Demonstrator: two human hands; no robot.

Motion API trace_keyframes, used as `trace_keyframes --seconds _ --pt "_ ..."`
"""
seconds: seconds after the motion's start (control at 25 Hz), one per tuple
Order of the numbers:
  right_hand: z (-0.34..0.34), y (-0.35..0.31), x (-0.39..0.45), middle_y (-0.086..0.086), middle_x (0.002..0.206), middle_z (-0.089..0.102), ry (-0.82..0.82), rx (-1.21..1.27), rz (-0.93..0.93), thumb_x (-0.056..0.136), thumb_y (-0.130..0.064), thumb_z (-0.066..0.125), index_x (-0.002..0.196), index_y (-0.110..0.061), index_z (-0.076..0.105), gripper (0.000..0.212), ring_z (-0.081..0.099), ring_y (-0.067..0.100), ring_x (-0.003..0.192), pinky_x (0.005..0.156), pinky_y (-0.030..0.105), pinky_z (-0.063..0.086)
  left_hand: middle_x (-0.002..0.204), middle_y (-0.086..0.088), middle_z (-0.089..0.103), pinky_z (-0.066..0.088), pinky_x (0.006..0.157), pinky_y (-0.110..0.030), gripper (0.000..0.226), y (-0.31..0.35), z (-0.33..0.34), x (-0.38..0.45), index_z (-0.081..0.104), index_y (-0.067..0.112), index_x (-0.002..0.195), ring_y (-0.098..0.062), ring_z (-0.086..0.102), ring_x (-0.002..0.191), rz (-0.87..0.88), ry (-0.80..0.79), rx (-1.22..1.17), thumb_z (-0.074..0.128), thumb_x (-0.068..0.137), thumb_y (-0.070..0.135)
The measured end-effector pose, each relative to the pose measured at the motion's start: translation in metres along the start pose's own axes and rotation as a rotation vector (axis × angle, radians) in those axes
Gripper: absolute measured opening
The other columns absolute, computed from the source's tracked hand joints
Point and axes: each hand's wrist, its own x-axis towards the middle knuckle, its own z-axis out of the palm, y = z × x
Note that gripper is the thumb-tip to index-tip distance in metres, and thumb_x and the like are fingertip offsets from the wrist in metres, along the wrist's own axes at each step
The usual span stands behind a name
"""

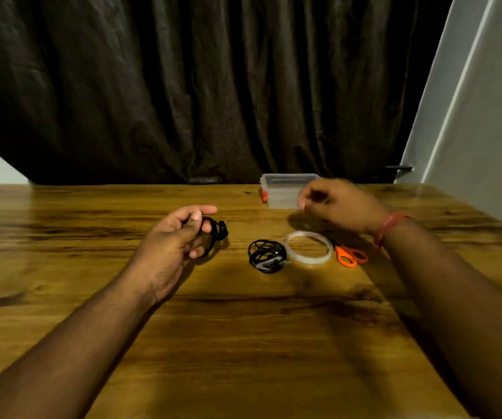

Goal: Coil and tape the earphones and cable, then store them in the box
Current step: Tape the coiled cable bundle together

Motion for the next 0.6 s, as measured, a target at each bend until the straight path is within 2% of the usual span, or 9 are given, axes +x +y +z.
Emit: trace_keyframes --seconds 0.04,0.12,0.16,0.28,0.36,0.44,0.52,0.6 --pt "0.001 0.006 -0.006 -0.012 0.088 0.068 -0.139 -0.07 -0.006 0.089 -0.019 0.066 0.089 -0.027 0.069 0.008 0.062 -0.001 0.083 0.078 0.025 0.05 0.073 0.003 0.055 0.03 0.045 -0.017 0.025 -0.001 0.0 0.0 0.065 0.009 0.112 -0.003 0.033 0.049 0.005 0.001 0.002 0.043 0.103 0.011" --pt "0.008 0.01 -0.013 -0.019 0.087 0.065 -0.389 -0.124 0.003 0.084 -0.022 0.069 0.087 -0.027 0.07 0.006 0.063 0.0 0.081 0.075 0.022 0.051 0.072 0.003 0.054 0.03 0.046 -0.017 0.025 -0.001 0.002 0.002 0.066 0.009 0.108 -0.003 0.032 0.049 0.018 0.005 0.007 0.042 0.103 0.011" --pt "0.012 0.012 -0.013 -0.019 0.087 0.064 -0.458 -0.137 0.006 0.083 -0.022 0.07 0.086 -0.028 0.07 0.007 0.063 0.002 0.081 0.075 0.023 0.053 0.072 0.004 0.054 0.029 0.046 -0.017 0.025 -0.002 0.002 0.002 0.066 0.009 0.107 -0.003 0.031 0.049 0.018 0.006 0.016 0.041 0.103 0.012" --pt "0.018 0.01 -0.011 -0.015 0.091 0.062 -0.506 -0.182 -0.045 0.076 -0.029 0.071 0.086 -0.032 0.066 0.011 0.063 0.011 0.088 0.079 0.034 0.055 0.074 0.004 0.053 0.031 0.048 -0.018 0.025 -0.002 0.002 0.002 0.068 0.011 0.106 -0.003 0.032 0.051 0.025 0.02 0.048 0.043 0.103 0.013" --pt "0.019 0.009 -0.01 -0.012 0.09 0.061 -0.503 -0.212 -0.051 0.076 -0.028 0.069 0.085 -0.032 0.063 0.012 0.062 0.014 0.087 0.077 0.036 0.055 0.078 0.003 0.053 0.032 0.05 -0.019 0.026 -0.001 0.003 0.001 0.069 0.012 0.107 -0.004 0.034 0.054 0.027 0.031 0.063 0.043 0.102 0.013" --pt "0.018 0.003 -0.012 -0.011 0.085 0.062 -0.459 -0.249 -0.05 0.081 -0.024 0.067 0.084 -0.03 0.063 0.008 0.06 0.011 0.079 0.067 0.03 0.051 0.082 0.003 0.054 0.034 0.052 -0.019 0.027 -0.001 0.003 -0.001 0.07 0.015 0.107 -0.004 0.038 0.057 0.034 0.05 0.102 0.043 0.102 0.013" --pt "0.016 -0.005 -0.013 -0.01 0.082 0.063 -0.328 -0.294 -0.092 0.084 -0.023 0.066 0.084 -0.028 0.062 0.007 0.058 0.008 0.077 0.063 0.024 0.044 0.087 0.005 0.057 0.037 0.058 -0.019 0.027 0.0 0.002 -0.004 0.071 0.024 0.107 -0.002 0.046 0.063 0.069 0.068 0.251 0.045 0.102 0.016" --pt "0.016 -0.015 -0.014 -0.009 0.081 0.063 -0.149 -0.248 -0.16 0.083 -0.021 0.065 0.084 -0.026 0.062 0.005 0.058 0.008 0.078 0.066 0.025 0.044 0.096 0.011 0.062 0.042 0.066 -0.016 0.025 -0.003 0.003 -0.006 0.07 0.032 0.106 0.005 0.053 0.072 0.137 0.086 0.482 0.048 0.101 0.021"
